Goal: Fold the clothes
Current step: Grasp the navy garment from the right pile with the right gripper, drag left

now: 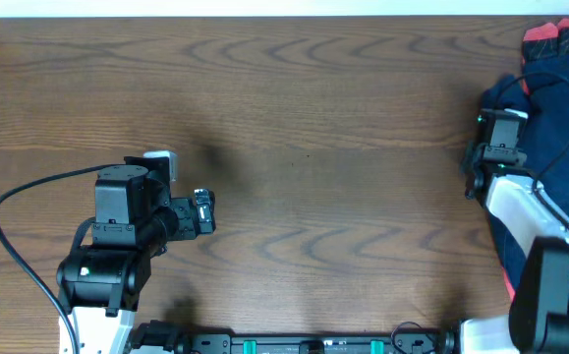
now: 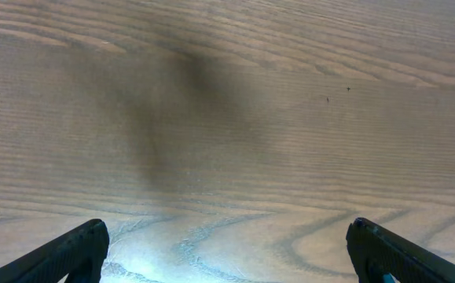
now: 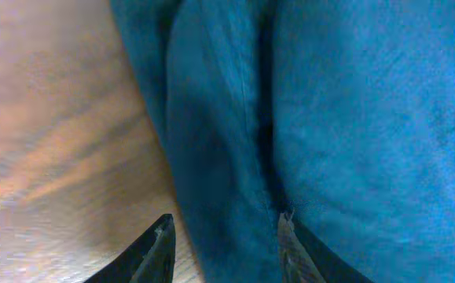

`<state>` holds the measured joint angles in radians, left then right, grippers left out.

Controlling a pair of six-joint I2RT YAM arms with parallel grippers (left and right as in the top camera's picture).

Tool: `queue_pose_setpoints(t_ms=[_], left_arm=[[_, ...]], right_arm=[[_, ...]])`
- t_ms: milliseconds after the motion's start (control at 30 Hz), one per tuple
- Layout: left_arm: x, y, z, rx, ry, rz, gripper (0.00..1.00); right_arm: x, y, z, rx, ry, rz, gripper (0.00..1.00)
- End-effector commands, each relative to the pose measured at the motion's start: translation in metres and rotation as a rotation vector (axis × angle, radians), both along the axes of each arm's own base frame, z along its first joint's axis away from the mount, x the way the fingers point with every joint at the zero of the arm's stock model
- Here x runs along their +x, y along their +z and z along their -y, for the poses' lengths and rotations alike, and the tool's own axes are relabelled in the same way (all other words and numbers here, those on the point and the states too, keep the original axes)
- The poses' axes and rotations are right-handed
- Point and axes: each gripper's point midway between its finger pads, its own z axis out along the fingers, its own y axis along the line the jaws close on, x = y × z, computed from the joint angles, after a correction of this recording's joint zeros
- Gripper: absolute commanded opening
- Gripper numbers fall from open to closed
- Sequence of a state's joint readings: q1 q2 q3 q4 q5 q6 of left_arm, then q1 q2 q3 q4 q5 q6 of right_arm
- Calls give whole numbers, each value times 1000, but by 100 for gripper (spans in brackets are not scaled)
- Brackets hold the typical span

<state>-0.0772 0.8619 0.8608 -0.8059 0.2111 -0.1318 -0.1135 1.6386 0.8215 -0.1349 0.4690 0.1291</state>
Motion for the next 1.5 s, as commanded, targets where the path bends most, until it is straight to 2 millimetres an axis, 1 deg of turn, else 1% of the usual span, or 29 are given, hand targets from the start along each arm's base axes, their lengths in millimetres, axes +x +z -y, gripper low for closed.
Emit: queue_pose_setpoints(t_ms=[0,133,233,367,400,433,467,500,533,600,633,667,700,767,800,867,900,933,967,1033,1067,1133,1200,1233,1333,1467], left_arm=[[2,8,1,-17,2,18,98],[3,8,1,-18,2,18,98],[3,8,1,-18,2,18,98],[3,8,1,-18,2,18,98],[2,8,1,-17,2,18,98],[3,8,2,-18,2,18,98],[3,8,1,-18,2,18,98],[3,8,1,-18,2,18,98],[2,8,1,-17,2,18,98],[2,8,2,-18,2,18,98],[3,8,2,-18,2,18,98],[3,8,2,-18,2,18,98],[2,8,2,-20,5,18,98],[2,8,2,-20,5,17,98],[2,8,2,-20,5,17,98],[2,8,2,-20,5,17,98],[2,8,2,-20,5,15,98],[2,7,1,-20,5,14,98],[2,7,1,-20,5,14,98],[2,8,2,-20,5,15,98],[2,7,2,-20,5,14,98],[2,7,1,-20,5,14,98],[2,7,2,-20,5,14,98],[2,7,2,-20,5,14,98],[2,8,2,-20,5,17,98],[3,8,1,-20,5,17,98]], right_arm=[[-2,-6,14,-23,-47,-21,43],[-7,-16,22,-27,-70,-50,44],[-8,-24,23,-21,-73,-68,43],[-13,-36,22,-14,-72,-108,36],[-13,-39,22,-13,-71,-115,32],[-14,-42,22,-11,-70,-122,24],[-14,-43,22,-11,-70,-124,9],[-14,-42,22,-11,-70,-124,1],[-13,-41,22,-12,-70,-119,1],[-9,-30,21,-16,-66,-95,1],[-5,-21,21,-19,-65,-73,1],[0,-7,21,-23,-63,-41,1],[4,8,21,-27,-62,-8,1],[15,47,21,-45,-48,71,1],[18,70,21,-52,-46,116,1],[22,107,16,-46,-24,186,1],[25,122,8,-27,17,214,1],[29,138,-5,6,87,243,1],[31,149,-20,43,154,262,1],[32,162,-56,134,290,287,1],[32,166,-79,192,372,295,1],[29,170,-120,279,503,298,1],[27,170,-166,341,627,292,1],[27,169,-176,347,649,291,1],[32,168,-223,381,737,307,1],[43,163,-281,414,848,348,1]])
